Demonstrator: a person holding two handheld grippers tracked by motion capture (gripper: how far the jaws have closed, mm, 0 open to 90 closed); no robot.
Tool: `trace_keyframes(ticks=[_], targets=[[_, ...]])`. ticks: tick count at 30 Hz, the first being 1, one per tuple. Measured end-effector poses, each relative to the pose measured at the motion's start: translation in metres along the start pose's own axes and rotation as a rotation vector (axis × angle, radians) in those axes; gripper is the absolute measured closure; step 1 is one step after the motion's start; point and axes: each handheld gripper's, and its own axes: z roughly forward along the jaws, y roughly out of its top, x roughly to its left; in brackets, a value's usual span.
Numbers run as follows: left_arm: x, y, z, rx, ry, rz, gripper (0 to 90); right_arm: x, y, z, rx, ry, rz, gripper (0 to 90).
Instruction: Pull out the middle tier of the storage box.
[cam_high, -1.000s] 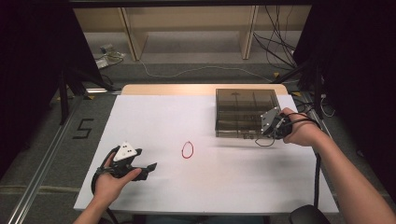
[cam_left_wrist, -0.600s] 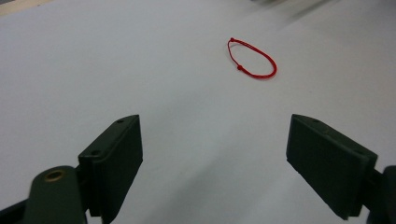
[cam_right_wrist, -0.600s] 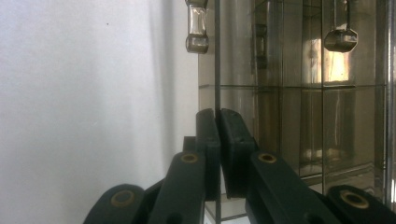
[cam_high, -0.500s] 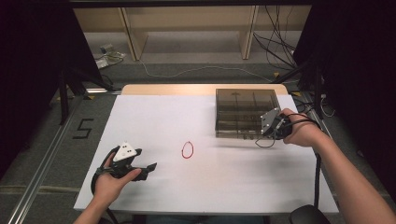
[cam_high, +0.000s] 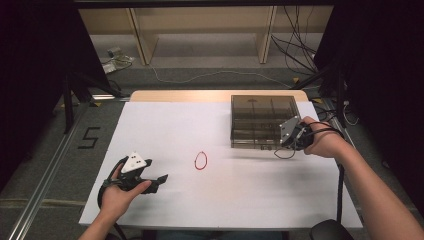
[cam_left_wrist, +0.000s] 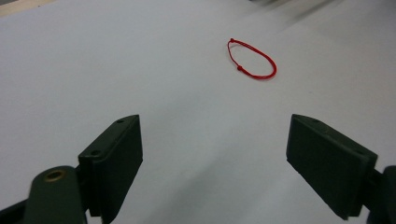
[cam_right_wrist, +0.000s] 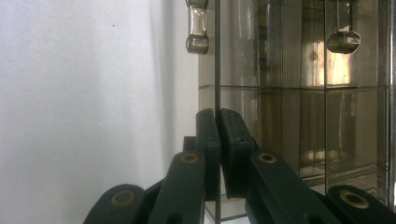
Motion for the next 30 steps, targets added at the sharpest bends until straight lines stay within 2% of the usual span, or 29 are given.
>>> trace_keyframes(ticks=[30], targets=[[0.0002,-0.0004,-0.0001,0.000,0.000,0.002,18.5,0.0041,-0.0041,-0.0022,-0.021,0.006,-0.013,87.4]])
